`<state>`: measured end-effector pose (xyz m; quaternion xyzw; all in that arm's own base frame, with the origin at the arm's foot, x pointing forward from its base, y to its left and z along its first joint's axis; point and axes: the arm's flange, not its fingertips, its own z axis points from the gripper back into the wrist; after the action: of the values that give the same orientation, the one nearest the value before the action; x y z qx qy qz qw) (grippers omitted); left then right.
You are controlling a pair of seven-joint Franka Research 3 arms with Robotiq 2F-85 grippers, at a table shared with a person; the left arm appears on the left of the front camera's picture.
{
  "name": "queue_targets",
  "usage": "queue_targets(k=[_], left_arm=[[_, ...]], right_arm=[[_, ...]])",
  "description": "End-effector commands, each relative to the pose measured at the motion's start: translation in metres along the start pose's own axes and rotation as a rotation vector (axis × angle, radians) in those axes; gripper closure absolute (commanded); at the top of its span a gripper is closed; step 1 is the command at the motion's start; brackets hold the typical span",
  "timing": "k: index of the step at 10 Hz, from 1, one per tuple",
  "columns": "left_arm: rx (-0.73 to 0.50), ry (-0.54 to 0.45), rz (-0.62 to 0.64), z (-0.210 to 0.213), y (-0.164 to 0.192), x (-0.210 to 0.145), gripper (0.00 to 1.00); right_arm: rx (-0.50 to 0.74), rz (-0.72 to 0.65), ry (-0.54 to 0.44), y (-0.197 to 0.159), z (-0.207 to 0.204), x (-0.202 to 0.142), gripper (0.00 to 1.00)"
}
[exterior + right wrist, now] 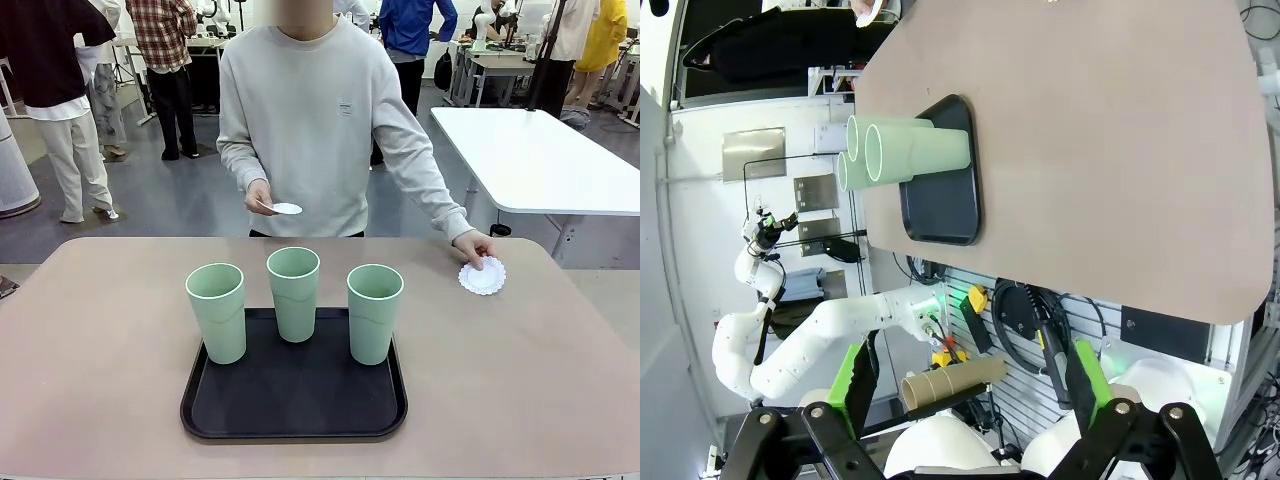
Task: Place coasters on the table and set cups on them.
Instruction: Pick up one Reusable plastic cup and place it on a coaster set by the human.
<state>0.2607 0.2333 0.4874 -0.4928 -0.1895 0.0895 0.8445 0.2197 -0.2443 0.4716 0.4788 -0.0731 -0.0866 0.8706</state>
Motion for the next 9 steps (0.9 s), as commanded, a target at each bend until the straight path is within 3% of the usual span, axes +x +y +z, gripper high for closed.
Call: queue_targets(k=[1, 9], left_arm=[[-0.012, -0.002, 0.001, 0.0009, -0.0005, -0.001, 0.0], [-0.012, -0.002, 0.001, 0.0009, -0.0005, -0.001, 0.0]], right_arm=[[0.013, 0.004, -0.004, -0.0011, -0.0002, 0.0003, 0.0], [0.013, 0.004, -0.004, -0.0011, -0.0002, 0.0003, 0.0]])
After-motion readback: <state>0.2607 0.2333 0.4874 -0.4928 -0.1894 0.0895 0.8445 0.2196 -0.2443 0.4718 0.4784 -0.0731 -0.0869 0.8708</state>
